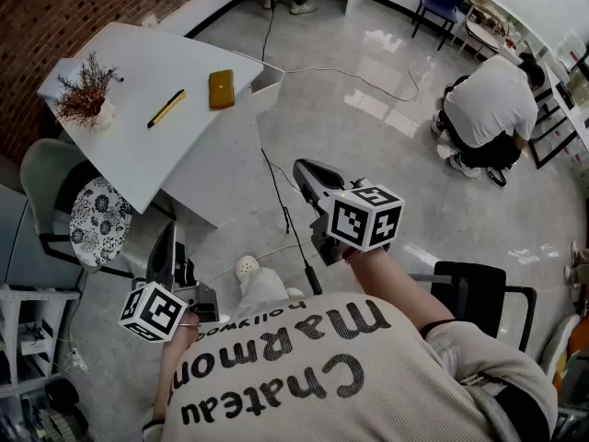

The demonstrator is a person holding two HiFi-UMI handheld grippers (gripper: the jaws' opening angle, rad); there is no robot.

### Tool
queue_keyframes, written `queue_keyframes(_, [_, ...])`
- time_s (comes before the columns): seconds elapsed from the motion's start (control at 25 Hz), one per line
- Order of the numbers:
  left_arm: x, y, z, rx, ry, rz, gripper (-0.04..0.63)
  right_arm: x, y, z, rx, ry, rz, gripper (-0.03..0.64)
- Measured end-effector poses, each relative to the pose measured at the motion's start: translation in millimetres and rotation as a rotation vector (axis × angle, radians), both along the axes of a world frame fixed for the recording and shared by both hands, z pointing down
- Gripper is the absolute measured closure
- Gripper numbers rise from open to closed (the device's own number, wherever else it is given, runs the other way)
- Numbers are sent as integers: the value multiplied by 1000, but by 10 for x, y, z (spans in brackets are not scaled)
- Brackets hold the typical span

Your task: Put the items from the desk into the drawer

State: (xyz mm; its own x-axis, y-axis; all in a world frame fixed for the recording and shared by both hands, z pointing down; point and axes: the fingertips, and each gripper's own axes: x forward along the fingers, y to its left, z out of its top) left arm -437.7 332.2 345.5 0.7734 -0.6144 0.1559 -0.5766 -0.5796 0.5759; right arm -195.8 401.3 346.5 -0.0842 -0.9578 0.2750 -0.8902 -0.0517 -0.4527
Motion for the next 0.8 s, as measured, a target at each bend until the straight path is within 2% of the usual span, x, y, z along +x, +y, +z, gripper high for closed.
queue_keyframes(0.36, [144, -512, 178, -37, -23, 8, 594, 122, -506, 217, -44, -8, 24, 614])
queue_keyframes(0.8, [510, -1638, 134, -32, -32, 94, 594, 254, -1609, 305, -95, 23, 48, 614])
